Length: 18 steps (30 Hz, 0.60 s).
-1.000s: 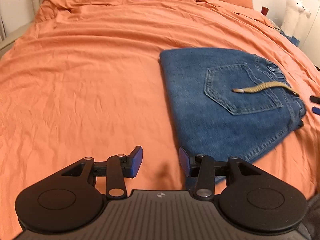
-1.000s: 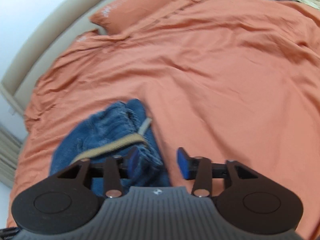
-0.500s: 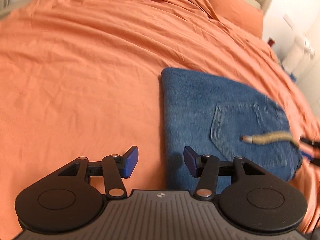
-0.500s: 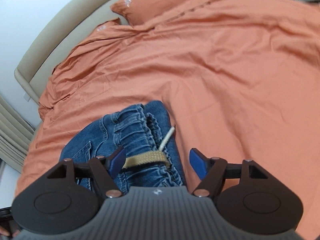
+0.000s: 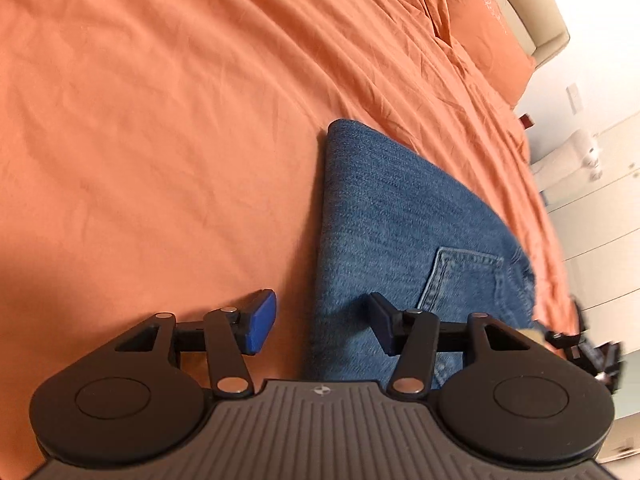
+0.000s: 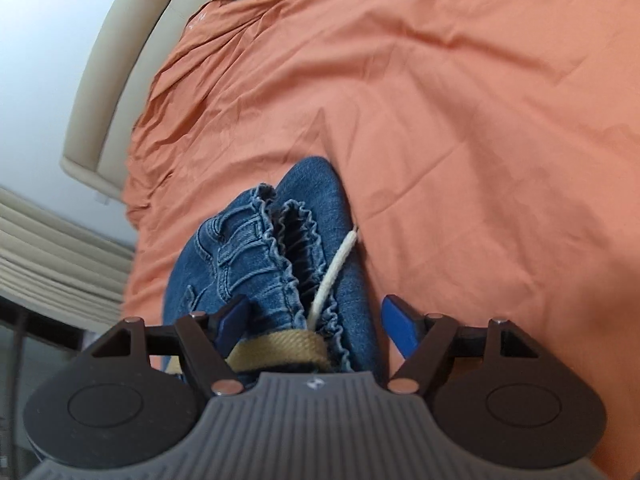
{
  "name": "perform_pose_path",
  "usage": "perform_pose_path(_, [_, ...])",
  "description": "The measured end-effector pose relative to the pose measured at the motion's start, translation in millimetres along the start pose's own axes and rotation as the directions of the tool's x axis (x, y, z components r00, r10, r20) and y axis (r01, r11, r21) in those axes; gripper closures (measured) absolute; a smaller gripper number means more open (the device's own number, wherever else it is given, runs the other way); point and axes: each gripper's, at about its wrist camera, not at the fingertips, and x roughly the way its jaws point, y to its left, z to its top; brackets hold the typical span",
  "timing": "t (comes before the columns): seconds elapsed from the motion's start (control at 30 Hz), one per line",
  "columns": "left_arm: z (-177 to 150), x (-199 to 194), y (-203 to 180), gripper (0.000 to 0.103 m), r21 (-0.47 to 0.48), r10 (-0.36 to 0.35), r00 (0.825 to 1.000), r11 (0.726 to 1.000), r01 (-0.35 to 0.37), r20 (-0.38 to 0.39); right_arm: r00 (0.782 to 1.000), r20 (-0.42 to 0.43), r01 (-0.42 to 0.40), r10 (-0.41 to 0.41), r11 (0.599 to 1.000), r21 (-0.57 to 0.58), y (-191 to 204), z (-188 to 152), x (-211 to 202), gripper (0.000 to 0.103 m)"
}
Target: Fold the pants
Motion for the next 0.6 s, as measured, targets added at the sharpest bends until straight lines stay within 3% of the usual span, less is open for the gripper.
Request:
perform_pose_path(0.17, [4.9, 18.4, 3.4, 0.041, -0.025, -0.092, 0.995, 0.996, 0.091, -0.029, 0.997, -0.043, -0.063, 0.063, 0.998, 0.000, -3.3, 7.7, 19.9, 0.040])
perform_pose_path(0.3, [3.2, 25.8, -6.4, 0.046, -0.003, -0.085, 0.996, 0.996, 0.085, -0.037, 0.995, -0.052, -0.087, 0.087, 0.996, -0.005, -5.5, 8.9, 23.2, 0.050])
perform_pose_path(0.43, [-3.5, 22.6, -16.9, 0.065, 0.031, -0.061, 0.998, 0.998, 0.061, -0.015, 0.993, -0.059, -0.102, 0.100, 0.994, -0.025, -3.3, 7.7, 22.5, 0.061])
perform_pose_path(0.6, [-6.4, 16.9, -31.0, 0.089, 0.083, -0.019, 1.000, 0.996, 0.017, 0.020, 0.999, -0.006, -0.042, 0.041, 0.992, -0.121, 23.8, 2.0, 12.5, 0.072])
